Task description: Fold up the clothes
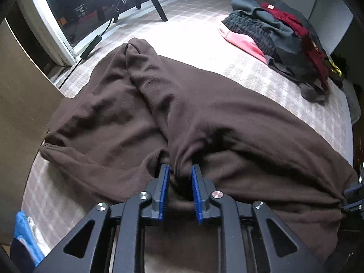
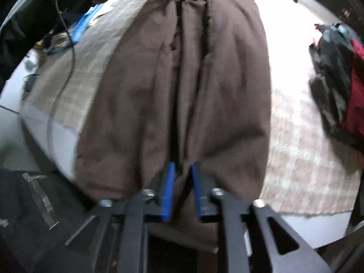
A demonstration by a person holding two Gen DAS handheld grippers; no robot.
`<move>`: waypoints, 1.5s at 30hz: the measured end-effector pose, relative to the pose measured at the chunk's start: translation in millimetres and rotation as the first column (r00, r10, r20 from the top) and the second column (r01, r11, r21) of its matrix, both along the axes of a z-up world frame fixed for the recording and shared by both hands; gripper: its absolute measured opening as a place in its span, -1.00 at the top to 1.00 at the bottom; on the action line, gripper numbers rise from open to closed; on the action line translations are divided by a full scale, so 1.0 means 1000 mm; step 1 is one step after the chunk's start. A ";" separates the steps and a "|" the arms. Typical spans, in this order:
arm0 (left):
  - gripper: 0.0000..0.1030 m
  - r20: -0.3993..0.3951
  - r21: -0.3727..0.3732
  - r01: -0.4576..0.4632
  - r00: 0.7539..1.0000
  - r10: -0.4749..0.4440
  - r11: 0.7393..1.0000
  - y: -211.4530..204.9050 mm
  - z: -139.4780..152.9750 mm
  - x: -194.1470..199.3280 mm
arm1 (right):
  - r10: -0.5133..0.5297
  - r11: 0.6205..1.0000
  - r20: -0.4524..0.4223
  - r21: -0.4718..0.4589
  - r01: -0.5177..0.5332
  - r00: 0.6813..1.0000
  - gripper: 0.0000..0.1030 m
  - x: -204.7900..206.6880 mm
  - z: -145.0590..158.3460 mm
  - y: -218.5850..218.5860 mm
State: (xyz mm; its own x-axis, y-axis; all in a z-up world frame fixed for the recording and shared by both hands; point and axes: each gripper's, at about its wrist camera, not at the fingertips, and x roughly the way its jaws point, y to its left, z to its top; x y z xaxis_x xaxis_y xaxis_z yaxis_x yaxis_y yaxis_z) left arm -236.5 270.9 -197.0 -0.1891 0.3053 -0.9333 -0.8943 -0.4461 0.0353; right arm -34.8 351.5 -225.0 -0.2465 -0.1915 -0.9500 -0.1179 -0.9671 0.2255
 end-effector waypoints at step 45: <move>0.25 0.244 0.148 -0.475 0.867 0.434 0.867 -0.127 -0.009 0.334 | 0.356 0.934 -0.181 0.049 -0.353 0.917 0.10 0.042 -0.017 -0.044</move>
